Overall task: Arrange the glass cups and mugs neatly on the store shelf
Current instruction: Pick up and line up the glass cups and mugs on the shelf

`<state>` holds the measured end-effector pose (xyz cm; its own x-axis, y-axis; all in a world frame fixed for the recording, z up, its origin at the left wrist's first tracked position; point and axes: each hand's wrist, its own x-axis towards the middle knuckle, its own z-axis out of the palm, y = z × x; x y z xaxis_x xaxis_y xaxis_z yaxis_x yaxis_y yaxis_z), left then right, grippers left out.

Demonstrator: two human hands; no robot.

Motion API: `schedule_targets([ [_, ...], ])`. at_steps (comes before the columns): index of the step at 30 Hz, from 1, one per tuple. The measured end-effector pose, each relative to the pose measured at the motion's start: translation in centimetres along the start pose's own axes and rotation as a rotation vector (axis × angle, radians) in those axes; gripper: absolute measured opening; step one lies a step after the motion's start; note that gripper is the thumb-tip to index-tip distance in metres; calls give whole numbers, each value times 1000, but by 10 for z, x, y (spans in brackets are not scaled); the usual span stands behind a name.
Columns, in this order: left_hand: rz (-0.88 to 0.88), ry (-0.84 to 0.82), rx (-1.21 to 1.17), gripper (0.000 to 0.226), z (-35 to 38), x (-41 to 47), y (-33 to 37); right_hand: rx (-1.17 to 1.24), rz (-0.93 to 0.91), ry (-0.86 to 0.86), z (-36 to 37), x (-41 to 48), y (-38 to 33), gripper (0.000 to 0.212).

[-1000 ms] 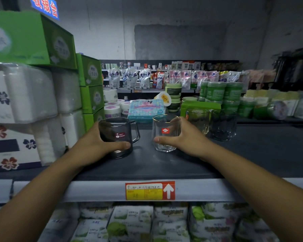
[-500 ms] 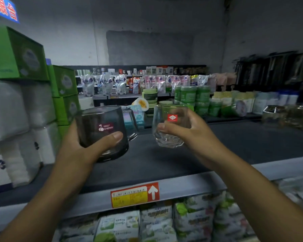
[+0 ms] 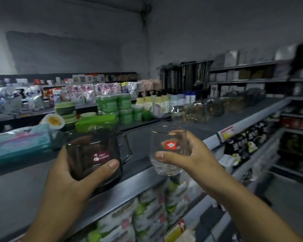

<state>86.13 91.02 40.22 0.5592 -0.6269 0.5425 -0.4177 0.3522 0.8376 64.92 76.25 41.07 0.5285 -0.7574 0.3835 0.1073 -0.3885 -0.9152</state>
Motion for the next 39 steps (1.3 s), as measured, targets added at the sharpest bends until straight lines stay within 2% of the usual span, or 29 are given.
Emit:
schedule_targets([
  [4,47,-48,-49,81,81,0,9,-42,-5,86,-82,-9,8,73],
  [10,66,-72,-94,78,225,-8,22,-83,-23,129,-221,-19,17,55],
  [16,48,-120,-143,70,364,-4,30,-141,15,186,-348,-14,35,76],
  [19,43,-179,-151,66,424,4,33,-135,23,225,-399,-10,43,64],
  [22,47,-232,-156,66,481,17,31,-154,32,262,-444,-3,58,61],
  [26,47,-264,-174,67,549,41,19,-194,47,328,-497,22,84,74],
  [35,96,-269,-176,63,670,129,-17,-243,40,312,-585,135,124,58],
  [39,104,-215,-148,63,704,167,-34,-266,5,284,-614,197,142,70],
])
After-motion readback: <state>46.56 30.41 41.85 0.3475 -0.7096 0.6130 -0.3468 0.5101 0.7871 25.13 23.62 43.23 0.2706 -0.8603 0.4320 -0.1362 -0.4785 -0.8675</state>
